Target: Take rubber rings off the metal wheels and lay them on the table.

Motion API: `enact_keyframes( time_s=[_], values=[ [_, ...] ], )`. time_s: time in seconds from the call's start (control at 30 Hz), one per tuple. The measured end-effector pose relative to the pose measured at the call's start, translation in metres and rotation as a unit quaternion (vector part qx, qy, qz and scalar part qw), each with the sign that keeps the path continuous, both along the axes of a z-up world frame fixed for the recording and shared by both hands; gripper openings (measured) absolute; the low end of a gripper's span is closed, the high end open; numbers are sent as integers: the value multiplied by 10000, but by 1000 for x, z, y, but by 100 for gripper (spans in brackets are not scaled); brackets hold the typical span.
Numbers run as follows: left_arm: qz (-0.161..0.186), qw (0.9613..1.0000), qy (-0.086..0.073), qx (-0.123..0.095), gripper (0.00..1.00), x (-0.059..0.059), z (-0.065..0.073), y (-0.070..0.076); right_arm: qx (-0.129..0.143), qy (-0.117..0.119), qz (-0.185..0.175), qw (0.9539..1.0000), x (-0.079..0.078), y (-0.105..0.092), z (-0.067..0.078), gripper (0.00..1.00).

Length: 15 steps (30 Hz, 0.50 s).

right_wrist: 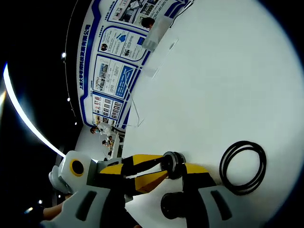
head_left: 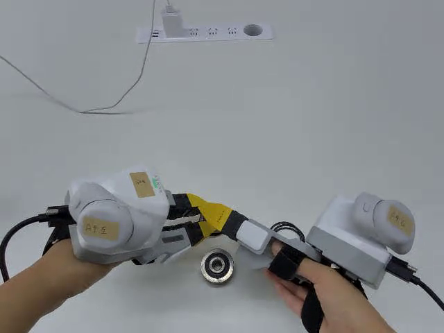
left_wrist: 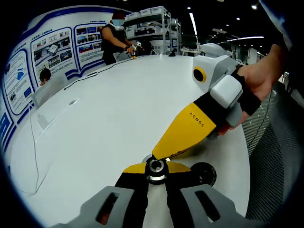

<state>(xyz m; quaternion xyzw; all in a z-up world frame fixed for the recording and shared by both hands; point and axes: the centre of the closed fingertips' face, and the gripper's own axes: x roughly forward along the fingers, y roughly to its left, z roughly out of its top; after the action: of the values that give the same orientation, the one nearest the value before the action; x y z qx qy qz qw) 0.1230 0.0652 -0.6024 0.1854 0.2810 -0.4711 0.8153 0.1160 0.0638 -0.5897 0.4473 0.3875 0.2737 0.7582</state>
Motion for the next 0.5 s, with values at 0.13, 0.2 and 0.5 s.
enact_keyframes(
  time_s=[0.13,0.2,0.5],
  values=[
    [-5,10000,-1,9,13,0,-1,1,20,7,15,10000,0,0,0,48],
    [-2,10000,1,2,13,0,-1,1,60,21,33,10000,-1,0,1,48],
    [2,10000,-7,11,13,0,0,1,35,8,59,10000,-2,-2,0,43]
  ],
)
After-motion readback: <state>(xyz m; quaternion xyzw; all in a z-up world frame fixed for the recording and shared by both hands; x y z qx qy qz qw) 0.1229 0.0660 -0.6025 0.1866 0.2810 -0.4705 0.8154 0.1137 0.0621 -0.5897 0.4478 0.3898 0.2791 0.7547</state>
